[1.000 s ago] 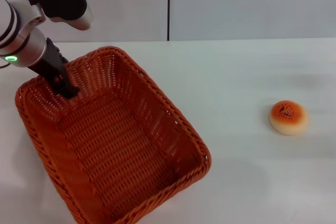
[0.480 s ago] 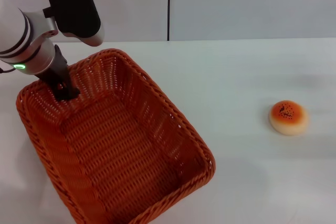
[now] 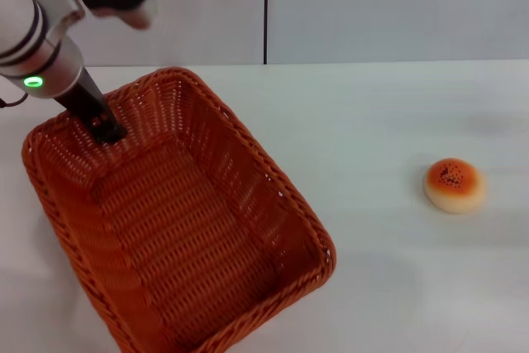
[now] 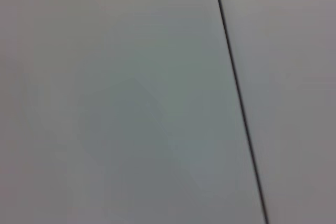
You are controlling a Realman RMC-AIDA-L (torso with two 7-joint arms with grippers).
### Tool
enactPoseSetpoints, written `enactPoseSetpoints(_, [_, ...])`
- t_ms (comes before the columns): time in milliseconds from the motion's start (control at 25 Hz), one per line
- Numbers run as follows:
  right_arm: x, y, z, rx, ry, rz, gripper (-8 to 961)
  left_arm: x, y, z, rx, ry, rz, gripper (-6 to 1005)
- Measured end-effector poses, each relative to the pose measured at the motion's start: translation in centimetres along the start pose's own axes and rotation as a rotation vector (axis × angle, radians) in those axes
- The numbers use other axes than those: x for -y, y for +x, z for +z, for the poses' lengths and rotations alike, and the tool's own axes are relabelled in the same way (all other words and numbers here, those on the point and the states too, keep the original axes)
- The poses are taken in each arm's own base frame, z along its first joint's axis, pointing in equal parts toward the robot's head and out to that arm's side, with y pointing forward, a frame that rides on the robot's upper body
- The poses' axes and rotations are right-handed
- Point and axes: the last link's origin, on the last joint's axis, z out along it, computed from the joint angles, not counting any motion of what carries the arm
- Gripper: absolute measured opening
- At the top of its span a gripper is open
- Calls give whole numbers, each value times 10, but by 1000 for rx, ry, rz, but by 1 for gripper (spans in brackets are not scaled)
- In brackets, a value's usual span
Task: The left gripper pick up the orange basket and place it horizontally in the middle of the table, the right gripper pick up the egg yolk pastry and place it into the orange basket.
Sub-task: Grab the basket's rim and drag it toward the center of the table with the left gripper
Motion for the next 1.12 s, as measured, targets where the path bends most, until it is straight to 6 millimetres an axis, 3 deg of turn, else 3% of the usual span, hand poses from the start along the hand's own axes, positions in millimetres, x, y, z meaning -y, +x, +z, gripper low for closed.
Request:
enactPoseSetpoints(200, [23,-22,5,36,20,26,561,4,6,-1,68,-76,-141,365])
enactPoseSetpoints(440, [48,-43,10,61,42,2,561,11,16,-2,88,-120,-258,264])
enactPoseSetpoints(480, [51,-46,11,65,44,-5,561,18,22,-5,76,-141,-380,258])
enactPoseSetpoints(800, [73,-59,15,72,95,-42,561,28,21,-13,69,-155,-614,215])
enactPoseSetpoints(1120, [78,-63,17,73,106,-65,561,34,14,-14,50,-248,-754,172])
